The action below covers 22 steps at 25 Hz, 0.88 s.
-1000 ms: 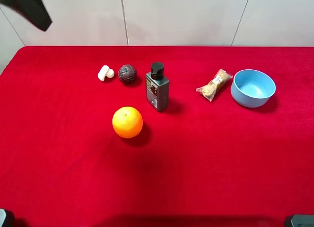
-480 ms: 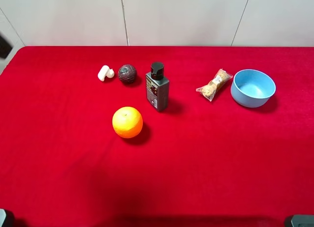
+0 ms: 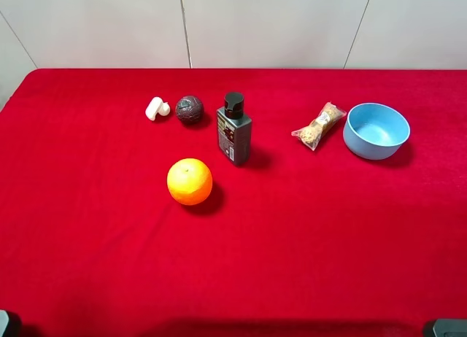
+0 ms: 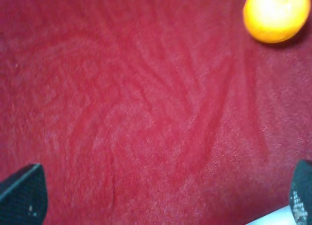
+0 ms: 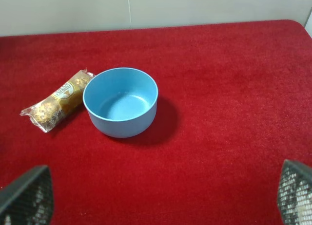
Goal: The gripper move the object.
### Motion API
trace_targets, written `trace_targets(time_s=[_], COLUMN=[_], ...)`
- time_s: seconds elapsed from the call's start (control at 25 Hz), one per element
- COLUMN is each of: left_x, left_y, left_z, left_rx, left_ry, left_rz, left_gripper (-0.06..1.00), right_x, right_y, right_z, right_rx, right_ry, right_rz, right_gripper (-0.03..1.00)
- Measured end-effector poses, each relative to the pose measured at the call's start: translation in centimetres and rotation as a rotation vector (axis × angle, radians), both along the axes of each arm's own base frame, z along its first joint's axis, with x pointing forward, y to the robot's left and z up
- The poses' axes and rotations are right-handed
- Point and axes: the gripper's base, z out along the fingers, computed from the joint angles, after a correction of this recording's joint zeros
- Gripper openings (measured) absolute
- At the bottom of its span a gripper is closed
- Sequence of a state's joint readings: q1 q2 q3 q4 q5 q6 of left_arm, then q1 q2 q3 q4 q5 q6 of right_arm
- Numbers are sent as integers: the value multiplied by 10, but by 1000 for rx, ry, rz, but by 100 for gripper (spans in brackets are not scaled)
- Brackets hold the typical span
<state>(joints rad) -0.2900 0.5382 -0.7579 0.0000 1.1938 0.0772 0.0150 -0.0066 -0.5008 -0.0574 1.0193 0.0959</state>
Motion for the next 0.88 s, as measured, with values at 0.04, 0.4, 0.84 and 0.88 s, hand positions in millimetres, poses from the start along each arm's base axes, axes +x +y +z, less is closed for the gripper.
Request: trace_targets(time_s=[0.04,0.4,0.84,0.88], left_x=[-5,-34,-58,-62], left_y=[3,12,10,10], left_z=[-4,-32,-54,-54], left_rx=[-5,-61,-120,-124], left_ry=[-18,-120,-332,-359], left_rz=[25,221,274,272], left_gripper=[99,99,99,99], right_x=[0,0,0,0], right_y=[0,0,0,0], right_z=[0,0,0,0], right_rx=[0,0,0,0], right_ry=[0,0,0,0], right_rz=[0,0,0,0], right_gripper=[69,69,69,69])
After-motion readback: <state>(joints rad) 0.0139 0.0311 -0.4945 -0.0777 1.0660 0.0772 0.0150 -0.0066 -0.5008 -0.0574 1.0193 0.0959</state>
